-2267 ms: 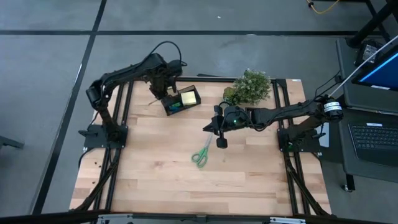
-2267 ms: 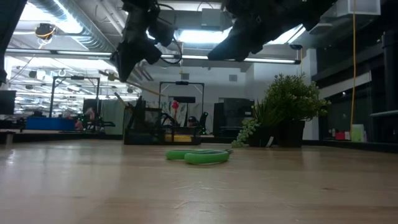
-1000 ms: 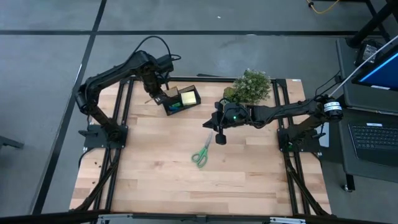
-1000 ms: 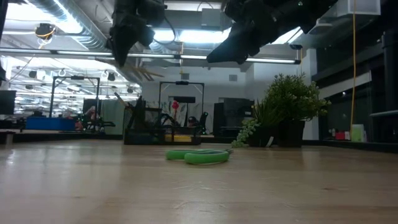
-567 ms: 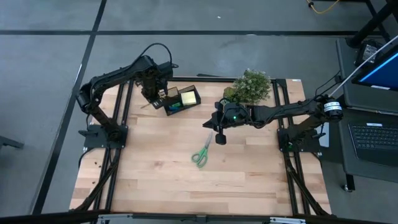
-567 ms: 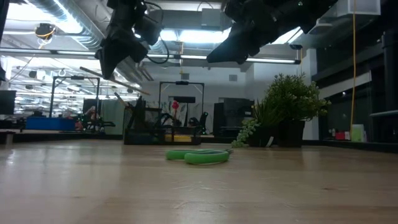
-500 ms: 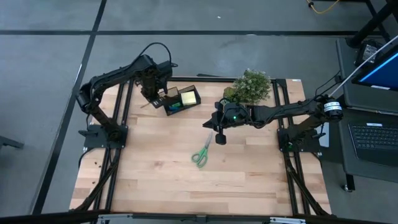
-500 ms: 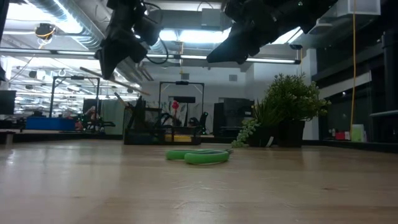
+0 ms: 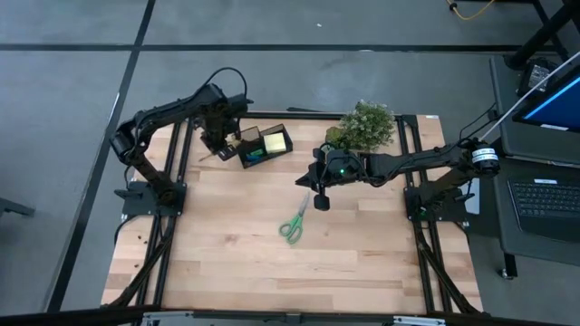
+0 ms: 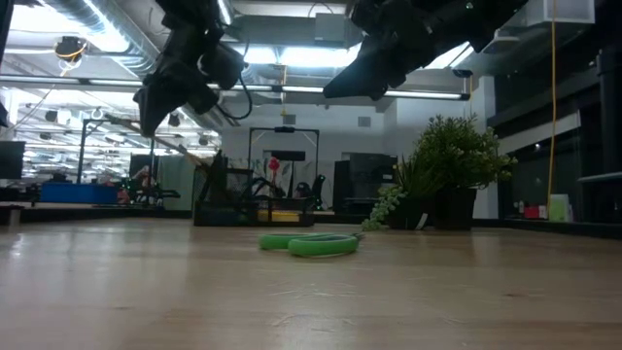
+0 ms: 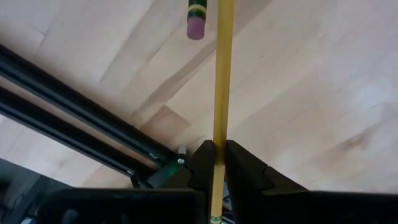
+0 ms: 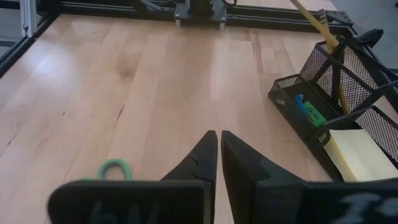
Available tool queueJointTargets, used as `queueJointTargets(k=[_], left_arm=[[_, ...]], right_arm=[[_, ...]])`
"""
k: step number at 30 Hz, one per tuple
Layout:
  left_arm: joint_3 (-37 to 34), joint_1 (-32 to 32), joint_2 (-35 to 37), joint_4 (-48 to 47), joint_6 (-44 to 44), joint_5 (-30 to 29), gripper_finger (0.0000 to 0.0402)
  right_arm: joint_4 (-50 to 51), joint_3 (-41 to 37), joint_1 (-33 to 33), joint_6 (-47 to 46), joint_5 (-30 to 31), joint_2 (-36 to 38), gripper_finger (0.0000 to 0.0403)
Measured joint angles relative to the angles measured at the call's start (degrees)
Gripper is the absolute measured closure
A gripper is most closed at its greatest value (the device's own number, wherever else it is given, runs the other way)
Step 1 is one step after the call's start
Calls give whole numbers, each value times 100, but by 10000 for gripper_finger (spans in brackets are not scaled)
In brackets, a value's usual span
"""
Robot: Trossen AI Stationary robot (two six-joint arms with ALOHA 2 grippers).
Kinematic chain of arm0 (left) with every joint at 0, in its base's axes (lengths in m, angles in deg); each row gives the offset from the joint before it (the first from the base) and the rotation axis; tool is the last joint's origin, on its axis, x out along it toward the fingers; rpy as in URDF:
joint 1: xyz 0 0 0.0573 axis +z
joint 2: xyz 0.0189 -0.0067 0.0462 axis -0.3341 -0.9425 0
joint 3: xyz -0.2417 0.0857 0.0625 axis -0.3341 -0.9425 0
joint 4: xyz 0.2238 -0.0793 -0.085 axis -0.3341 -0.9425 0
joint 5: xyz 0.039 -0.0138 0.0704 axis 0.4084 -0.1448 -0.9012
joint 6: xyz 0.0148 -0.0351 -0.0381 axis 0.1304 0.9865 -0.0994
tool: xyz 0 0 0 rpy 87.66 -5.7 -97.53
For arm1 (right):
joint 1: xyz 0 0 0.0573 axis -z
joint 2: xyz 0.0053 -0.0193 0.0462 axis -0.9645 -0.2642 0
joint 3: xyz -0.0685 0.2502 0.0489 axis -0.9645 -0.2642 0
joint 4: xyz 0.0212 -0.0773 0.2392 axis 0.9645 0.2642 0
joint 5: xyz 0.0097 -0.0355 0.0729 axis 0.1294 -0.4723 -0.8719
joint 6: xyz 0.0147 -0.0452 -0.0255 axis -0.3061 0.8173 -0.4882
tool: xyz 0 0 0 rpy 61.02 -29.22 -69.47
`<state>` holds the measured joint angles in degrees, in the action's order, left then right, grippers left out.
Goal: Pick and place office supplies into organizer
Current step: Put the yellow pencil into the black desk organizer
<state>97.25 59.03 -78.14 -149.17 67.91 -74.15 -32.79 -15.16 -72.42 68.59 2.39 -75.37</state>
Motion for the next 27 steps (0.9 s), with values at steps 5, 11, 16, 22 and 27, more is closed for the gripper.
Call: queueJointTargets(k=[5,11,16,22,27], left_arm=[[13,0,-1,5,-5,2,375],[139,0,-2,4,1,34,375],[215,0,-2,1,189,413,375],[520,-2,-2,0,245,658,375],[963,-26,0,6,210,651,375]], right_arm=[[2,0,0,15,0,0,377],[2,0,0,71,0,0,377],[1,0,0,131,2,0,377],[2,0,0,154,2,0,377],[2,0,45,164,2,0,377]])
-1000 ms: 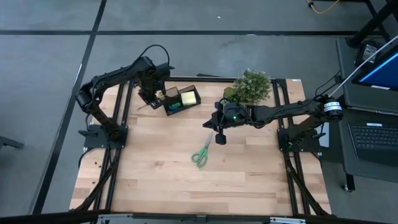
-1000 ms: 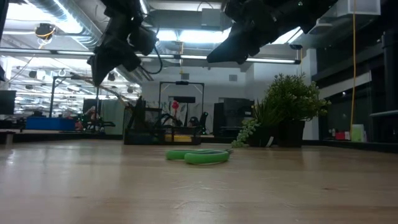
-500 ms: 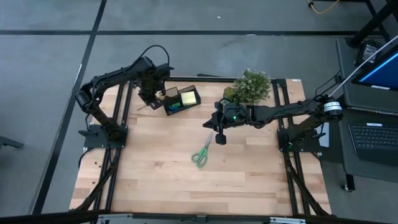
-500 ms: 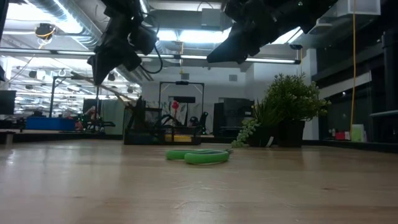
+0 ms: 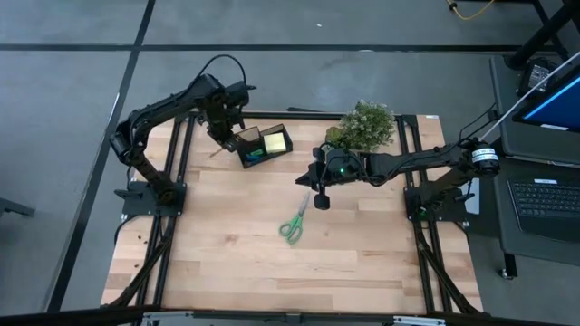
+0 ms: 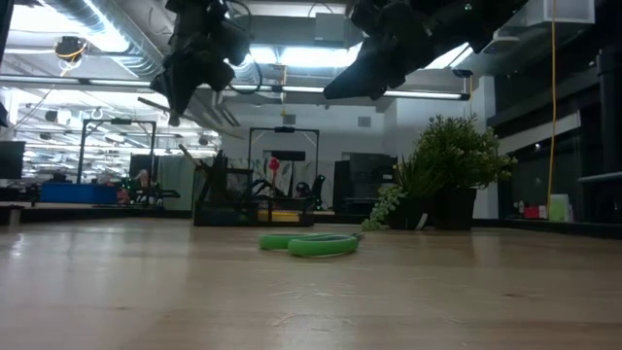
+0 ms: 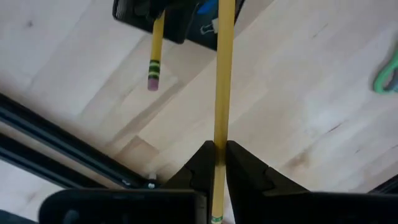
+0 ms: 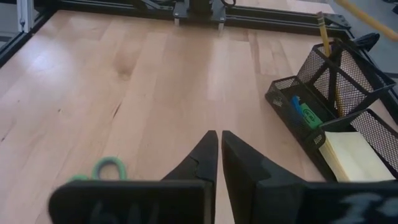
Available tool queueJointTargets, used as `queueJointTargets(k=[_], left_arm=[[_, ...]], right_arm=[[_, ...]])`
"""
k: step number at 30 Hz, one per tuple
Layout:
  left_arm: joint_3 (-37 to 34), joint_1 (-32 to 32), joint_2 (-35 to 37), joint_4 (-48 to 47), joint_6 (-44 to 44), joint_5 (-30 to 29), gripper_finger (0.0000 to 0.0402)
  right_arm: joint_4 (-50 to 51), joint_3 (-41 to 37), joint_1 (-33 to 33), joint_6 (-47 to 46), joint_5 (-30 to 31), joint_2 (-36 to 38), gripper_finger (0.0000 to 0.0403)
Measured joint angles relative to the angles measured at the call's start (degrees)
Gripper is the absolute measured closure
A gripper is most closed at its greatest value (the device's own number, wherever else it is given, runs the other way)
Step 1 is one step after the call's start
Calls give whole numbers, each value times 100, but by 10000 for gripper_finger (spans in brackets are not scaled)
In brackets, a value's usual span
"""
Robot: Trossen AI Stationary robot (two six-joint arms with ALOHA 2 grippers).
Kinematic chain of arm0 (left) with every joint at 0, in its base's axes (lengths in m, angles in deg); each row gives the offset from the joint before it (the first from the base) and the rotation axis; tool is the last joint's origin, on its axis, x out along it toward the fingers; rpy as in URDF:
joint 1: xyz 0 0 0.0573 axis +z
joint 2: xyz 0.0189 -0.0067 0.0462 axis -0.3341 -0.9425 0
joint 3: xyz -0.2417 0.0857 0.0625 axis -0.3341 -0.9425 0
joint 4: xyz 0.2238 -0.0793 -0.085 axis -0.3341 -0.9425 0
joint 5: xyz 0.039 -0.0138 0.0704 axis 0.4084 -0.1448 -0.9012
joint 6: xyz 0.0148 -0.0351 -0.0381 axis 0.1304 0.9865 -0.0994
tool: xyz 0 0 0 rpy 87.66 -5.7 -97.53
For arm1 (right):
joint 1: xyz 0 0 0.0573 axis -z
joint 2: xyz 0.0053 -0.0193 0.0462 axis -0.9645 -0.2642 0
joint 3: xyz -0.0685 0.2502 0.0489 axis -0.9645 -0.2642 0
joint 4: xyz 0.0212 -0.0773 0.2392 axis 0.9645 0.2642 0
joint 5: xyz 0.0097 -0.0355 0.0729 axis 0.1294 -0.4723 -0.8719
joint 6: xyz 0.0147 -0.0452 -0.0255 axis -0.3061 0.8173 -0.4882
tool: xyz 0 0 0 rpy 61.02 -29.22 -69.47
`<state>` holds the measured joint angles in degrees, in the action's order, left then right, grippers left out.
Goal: Pick and place office supplies into organizer
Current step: Put the yellow pencil into the black desk organizer
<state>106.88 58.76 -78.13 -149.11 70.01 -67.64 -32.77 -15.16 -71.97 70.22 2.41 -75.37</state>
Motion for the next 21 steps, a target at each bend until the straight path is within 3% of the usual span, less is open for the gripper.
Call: queueJointTargets(k=[6,11,18,21], left_arm=[[108,-134,7,-1,-319,-89,375],[108,-396,105,-2,-1177,-15,375],[106,-540,460,32,-1739,-61,375],[104,-546,708,452,-1983,-7,375]], right_arm=[[-2,1,12,-4,0,0,377],[-131,1,17,3,-2,0,377],[-1434,8,19,-34,-2,-53,377],[-1981,9,24,-59,-4,-207,377]])
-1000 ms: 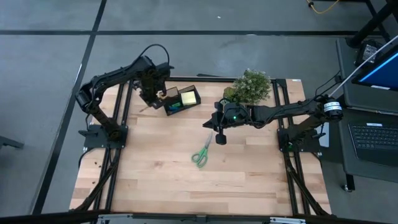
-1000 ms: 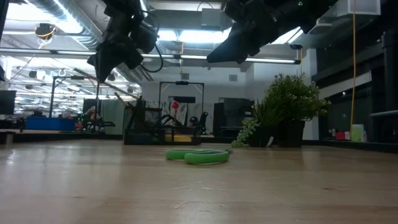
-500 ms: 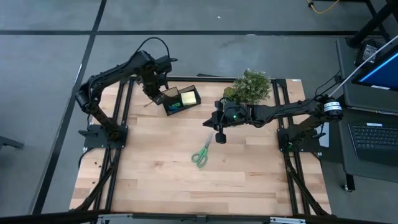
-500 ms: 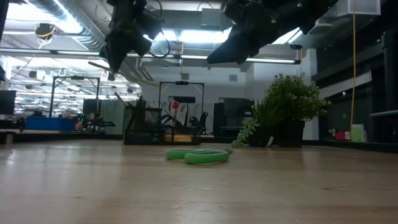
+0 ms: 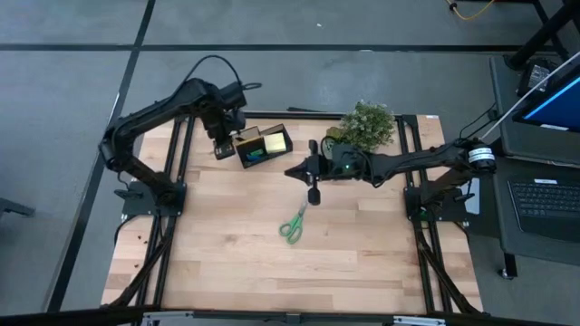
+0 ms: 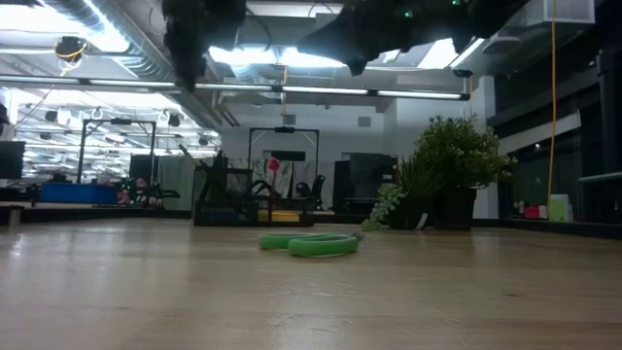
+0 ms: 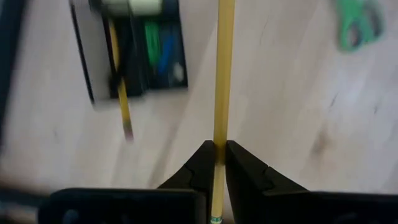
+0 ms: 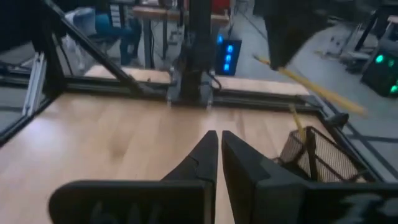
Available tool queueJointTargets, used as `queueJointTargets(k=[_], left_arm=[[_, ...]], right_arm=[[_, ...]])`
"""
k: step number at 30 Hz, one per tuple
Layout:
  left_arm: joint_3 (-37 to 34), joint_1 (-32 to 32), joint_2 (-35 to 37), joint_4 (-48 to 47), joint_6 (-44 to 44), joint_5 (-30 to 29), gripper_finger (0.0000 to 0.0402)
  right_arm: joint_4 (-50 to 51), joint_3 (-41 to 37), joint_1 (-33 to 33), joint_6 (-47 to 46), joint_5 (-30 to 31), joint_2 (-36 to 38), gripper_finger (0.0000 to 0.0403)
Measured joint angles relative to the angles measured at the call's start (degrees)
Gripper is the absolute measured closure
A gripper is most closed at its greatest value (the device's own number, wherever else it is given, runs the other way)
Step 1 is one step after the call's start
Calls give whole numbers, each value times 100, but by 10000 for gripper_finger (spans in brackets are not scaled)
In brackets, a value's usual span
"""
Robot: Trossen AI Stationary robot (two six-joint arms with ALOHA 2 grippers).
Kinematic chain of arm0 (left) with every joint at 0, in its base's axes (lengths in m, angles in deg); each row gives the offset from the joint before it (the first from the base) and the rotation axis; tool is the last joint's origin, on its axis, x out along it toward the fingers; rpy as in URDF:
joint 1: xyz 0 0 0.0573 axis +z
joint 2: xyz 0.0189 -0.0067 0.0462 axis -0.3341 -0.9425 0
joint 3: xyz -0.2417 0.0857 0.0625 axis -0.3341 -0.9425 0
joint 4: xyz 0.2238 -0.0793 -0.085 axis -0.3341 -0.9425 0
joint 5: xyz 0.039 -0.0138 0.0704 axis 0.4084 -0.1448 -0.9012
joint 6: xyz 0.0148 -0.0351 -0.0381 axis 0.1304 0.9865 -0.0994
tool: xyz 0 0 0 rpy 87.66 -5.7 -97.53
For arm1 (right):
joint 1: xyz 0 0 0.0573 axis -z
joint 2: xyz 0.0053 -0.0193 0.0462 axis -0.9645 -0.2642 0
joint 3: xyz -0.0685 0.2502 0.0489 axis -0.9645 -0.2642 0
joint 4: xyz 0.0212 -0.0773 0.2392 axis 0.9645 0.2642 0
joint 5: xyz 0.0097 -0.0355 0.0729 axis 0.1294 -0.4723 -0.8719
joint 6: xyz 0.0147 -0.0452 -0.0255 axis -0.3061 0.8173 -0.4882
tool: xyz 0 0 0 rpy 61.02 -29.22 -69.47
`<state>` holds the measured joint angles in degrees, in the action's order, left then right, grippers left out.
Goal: Pick and place office supplies into organizer
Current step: Put the yellow pencil into the black desk organizer
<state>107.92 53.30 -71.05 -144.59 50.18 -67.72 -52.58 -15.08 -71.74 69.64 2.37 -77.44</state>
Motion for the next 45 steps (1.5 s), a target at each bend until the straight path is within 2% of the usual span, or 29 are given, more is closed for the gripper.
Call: queueJointTargets(k=[7,15,20,24,30,33,36,45], left_arm=[[-2,0,675,1386,-234,493,375],[-509,0,967,1897,-189,991,375],[-787,0,1001,2318,-290,1350,375],[-787,0,1001,2344,-128,1345,375],[-787,7,1001,2270,115,1323,375],[-787,7,1001,2255,239,1321,375],[-787,7,1001,2155,425,1321,375],[-787,7,999,1795,468,1317,375]], right_arm=[[-585,0,193,-272,0,-327,377],[-1770,-2,347,-302,-135,-718,377],[-1848,-2,343,-115,-244,-764,377],[-877,311,191,938,-165,-769,377],[1993,1892,-177,2235,1123,-851,377],[2873,2585,-208,2909,1327,-1021,377],[3360,3008,-211,3751,1413,-1212,377],[3434,3608,-245,6189,2628,-1954,377]])
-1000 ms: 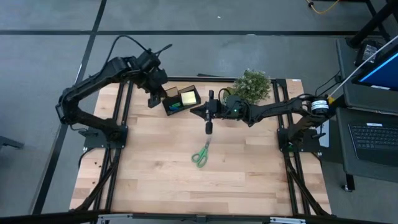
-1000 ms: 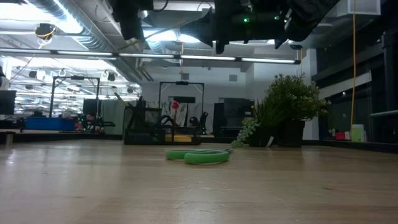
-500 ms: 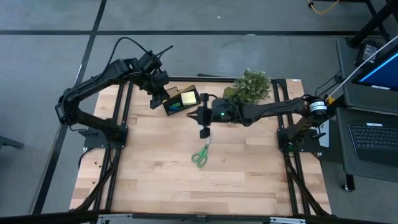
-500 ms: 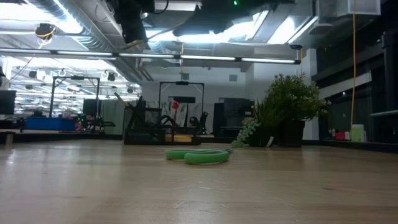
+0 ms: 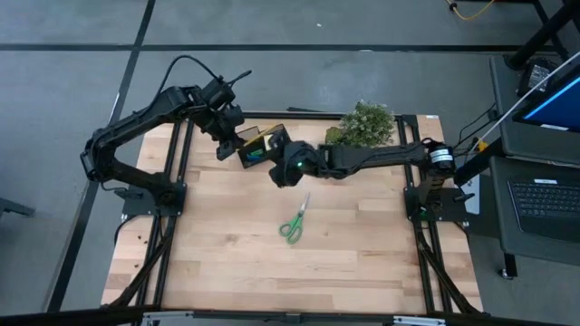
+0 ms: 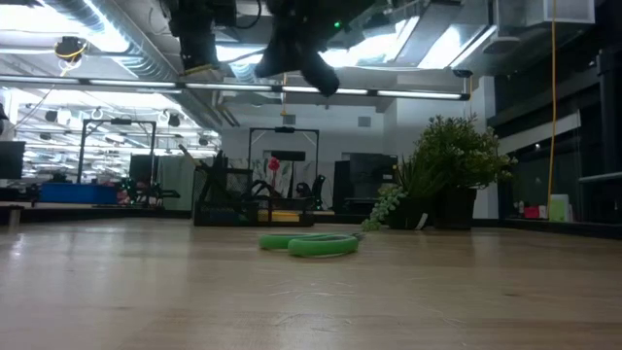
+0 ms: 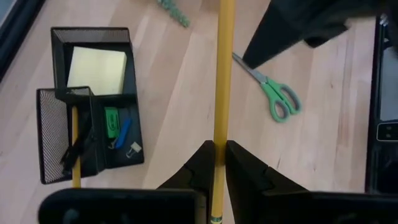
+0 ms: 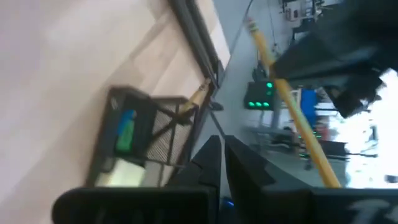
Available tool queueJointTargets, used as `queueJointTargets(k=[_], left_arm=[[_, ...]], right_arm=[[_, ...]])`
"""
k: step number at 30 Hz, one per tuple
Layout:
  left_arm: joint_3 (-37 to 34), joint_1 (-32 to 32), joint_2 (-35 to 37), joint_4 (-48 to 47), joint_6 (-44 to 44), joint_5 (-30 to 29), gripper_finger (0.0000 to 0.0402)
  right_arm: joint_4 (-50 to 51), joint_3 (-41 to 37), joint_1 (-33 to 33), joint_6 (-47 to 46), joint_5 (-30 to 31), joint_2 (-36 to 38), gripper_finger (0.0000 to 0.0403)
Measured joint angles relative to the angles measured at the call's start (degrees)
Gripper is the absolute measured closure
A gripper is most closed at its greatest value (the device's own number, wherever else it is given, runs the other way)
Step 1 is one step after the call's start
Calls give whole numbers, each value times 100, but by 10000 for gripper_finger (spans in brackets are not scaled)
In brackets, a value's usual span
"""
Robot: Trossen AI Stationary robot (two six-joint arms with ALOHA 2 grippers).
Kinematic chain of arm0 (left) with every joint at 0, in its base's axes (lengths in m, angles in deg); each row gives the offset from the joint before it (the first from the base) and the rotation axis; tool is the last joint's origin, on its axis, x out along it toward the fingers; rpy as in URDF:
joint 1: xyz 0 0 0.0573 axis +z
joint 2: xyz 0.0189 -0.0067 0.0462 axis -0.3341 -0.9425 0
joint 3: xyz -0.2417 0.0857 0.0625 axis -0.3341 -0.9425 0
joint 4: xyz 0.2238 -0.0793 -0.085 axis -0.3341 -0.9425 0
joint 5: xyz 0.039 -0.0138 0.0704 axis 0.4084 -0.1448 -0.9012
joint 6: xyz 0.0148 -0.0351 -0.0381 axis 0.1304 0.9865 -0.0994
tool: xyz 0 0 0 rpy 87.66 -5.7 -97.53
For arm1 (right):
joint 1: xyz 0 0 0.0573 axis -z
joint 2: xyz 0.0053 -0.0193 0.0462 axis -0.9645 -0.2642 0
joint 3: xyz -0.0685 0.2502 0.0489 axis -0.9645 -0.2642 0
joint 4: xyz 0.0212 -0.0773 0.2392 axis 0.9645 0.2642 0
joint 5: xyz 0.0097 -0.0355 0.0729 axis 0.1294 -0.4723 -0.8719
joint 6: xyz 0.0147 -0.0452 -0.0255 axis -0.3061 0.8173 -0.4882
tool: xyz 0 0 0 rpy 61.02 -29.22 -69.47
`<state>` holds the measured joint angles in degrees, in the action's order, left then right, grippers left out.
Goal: Pick and place office supplies into organizer
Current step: Put the yellow pencil into the black desk organizer
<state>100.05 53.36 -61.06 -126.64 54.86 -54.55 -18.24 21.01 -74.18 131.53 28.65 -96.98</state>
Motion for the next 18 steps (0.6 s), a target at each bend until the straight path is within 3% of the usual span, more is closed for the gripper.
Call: queueJointTargets(k=[6,12,18], left_arm=[[0,0,0,-23,53,0,375],[0,0,0,-95,120,-2,375],[0,0,0,-199,138,-2,375]], right_arm=[[-147,567,-128,793,650,-577,377],[-106,941,-272,868,874,-746,374],[-137,1121,-339,706,929,-738,314]])
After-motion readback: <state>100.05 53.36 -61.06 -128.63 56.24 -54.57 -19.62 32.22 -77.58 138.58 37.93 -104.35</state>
